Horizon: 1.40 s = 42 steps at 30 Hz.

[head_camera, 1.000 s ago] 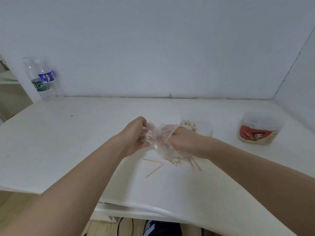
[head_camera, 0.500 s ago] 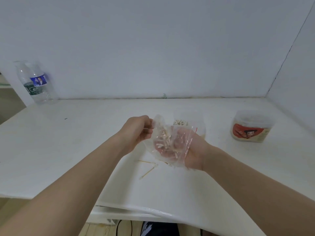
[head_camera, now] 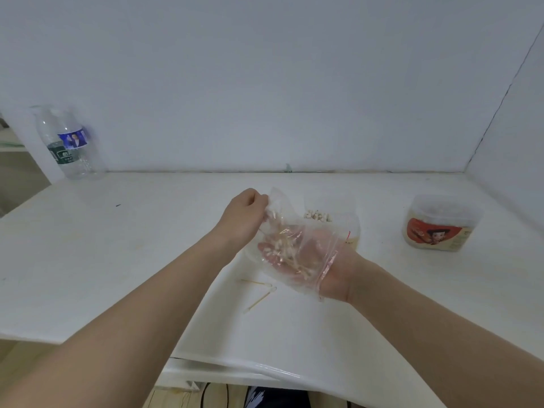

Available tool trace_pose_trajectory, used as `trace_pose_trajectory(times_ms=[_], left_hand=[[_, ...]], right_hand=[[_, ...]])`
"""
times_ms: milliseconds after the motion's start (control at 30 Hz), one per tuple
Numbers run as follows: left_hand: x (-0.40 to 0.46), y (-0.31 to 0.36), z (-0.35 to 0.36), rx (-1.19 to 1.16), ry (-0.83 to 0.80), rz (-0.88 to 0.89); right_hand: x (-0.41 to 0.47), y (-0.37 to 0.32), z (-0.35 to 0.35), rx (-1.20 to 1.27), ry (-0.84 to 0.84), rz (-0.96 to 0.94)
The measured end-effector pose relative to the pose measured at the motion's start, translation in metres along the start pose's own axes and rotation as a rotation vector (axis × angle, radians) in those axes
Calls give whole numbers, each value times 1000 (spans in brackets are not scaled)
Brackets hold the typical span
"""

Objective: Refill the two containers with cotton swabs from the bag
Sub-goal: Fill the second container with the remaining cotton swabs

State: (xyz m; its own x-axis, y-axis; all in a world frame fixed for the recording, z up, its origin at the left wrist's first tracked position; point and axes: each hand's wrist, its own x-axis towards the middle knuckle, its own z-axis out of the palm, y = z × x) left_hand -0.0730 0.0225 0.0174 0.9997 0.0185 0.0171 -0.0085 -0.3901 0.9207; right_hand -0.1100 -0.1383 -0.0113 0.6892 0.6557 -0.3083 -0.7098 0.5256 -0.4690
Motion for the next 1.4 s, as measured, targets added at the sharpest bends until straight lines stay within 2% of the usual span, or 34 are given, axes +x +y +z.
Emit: trace_pose_trajectory(times_ms=[67, 100, 200, 300, 367, 433, 567, 700, 800, 967, 1100, 1167, 1233, 1300, 1333, 1400], left_hand=[[0, -1, 2, 10, 17, 29], [0, -2, 2, 25, 24, 35], [2, -8, 0, 58, 42, 31], [5, -12, -3, 44, 94, 18], [7, -15, -5, 13, 115, -1], [10, -18, -7, 2, 130, -20], [14, -23, -11, -40, 197, -72], [20, -29, -22, -79, 289, -128], [26, -41, -37, -113, 361, -167], [35, -68, -62, -142, 505, -367], [42, -79, -63, 164, 504, -541], [34, -69, -53, 375, 537, -386], [22, -51, -35, 411, 521, -58], [6, -26, -7, 203, 412, 182], [-4, -13, 9, 84, 343, 227], [-22, 13, 42, -114, 214, 188]], right_hand=[[13, -3, -17, -55, 164, -47], [18, -4, -23, -80, 188, -41], [16, -3, -12, -59, 75, -17], [8, -3, -8, -96, 105, -89], [4, -4, -8, -50, 8, -49], [3, -7, -5, -42, -19, 8], [-1, -9, 4, -198, 48, -92], [-1, -16, -5, -159, 147, -48], [-7, -24, -7, -231, 136, -15], [-18, -43, -19, -273, 175, -34], [-22, -56, -20, -179, 179, -152], [-24, -59, -18, -144, 212, -236], [-25, -61, -17, -78, 226, -293], [-25, -61, -17, -6, 223, -336], [-25, -61, -16, 21, 226, -359], [-24, -62, -15, 72, 222, -408]])
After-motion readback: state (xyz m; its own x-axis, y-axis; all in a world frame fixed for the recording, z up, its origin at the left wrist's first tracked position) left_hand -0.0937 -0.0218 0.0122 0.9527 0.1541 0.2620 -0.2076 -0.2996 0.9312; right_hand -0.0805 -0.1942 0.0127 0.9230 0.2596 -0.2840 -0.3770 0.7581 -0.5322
